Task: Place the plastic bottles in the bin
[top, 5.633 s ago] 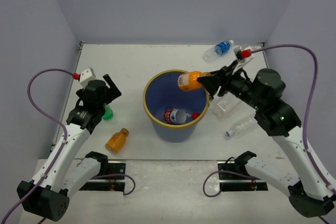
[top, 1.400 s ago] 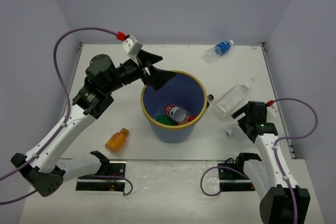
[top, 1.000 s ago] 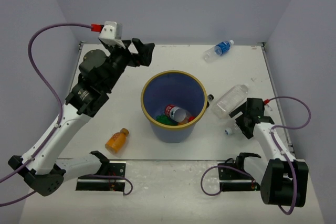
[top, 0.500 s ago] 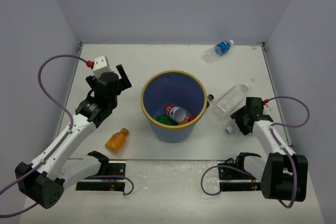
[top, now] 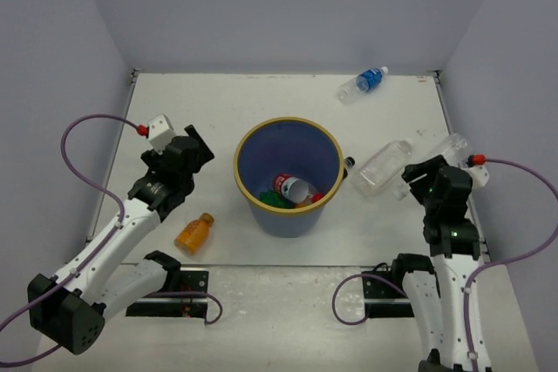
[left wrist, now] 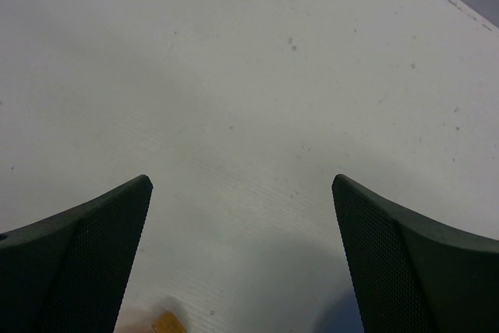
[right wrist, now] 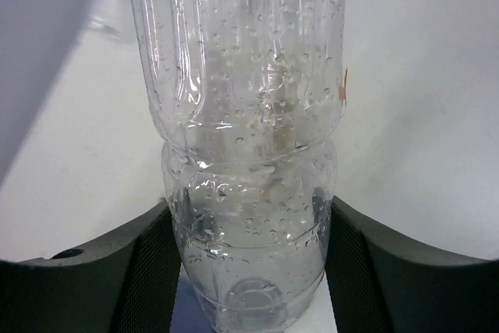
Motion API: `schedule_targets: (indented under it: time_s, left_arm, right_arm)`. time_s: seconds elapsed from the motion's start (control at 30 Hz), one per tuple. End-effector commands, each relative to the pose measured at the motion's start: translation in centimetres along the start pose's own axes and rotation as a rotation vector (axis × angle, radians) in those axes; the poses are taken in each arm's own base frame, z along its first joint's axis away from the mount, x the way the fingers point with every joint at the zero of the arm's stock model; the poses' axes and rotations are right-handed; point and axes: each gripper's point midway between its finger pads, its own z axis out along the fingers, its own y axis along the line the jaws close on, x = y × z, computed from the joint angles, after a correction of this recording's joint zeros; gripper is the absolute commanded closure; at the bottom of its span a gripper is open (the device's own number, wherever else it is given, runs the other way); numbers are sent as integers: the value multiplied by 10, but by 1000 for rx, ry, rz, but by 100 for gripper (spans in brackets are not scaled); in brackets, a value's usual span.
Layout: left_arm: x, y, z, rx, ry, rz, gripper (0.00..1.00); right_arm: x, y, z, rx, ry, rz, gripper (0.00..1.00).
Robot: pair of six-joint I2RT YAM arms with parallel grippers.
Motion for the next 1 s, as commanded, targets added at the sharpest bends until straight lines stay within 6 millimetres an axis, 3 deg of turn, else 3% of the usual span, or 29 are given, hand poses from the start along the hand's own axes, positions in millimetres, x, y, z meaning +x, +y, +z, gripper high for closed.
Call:
schedule_targets:
  time_s: [0.0,0.1,0.17,0.2,0.23,0.33,0.4,0.47,0.63,0.8,0.83,0.9,0.97]
  left_arm:
    - [11,-2,2,10,42,-12,0]
    - [26,-2,1,27,102,16,0]
    - [39,1,-1,29,149,41,0]
    - [44,4,-2,26,169,51,0]
    - [51,10,-2,16,190,63,0]
    - [75,25,-8,3,262,93,0]
    - [86,35,-11,-11,286,99,0]
    - [93,41,-15,-16,307,98,0]
    - [109,34,-22,71,363,68,0]
    - [127,35,-20,83,409,78,0]
    - [128,36,-20,81,413,79,0]
    - [136,42,-18,53,433,95,0]
    - [140,45,-17,39,443,104,0]
  right_arm:
    - [-50,103,-70,-526,-147,-185,72]
    - [-39,170,-140,-998,-112,-389,74]
    - [-35,197,-177,-1225,-109,-478,74]
    - [-31,203,-184,-1267,-90,-501,74]
    - [-26,215,-207,-1348,-69,-531,74]
    - [-8,248,-225,-1436,-25,-631,70]
    - [15,265,-229,-1486,60,-697,69]
    - [34,283,-221,-1477,110,-739,69]
    - [82,300,-215,-1497,201,-777,66]
    - [136,289,-176,-1397,353,-766,64]
    - [139,290,-174,-1390,358,-762,63]
    - [156,275,-154,-1306,396,-743,54]
    - [157,268,-147,-1261,388,-724,47]
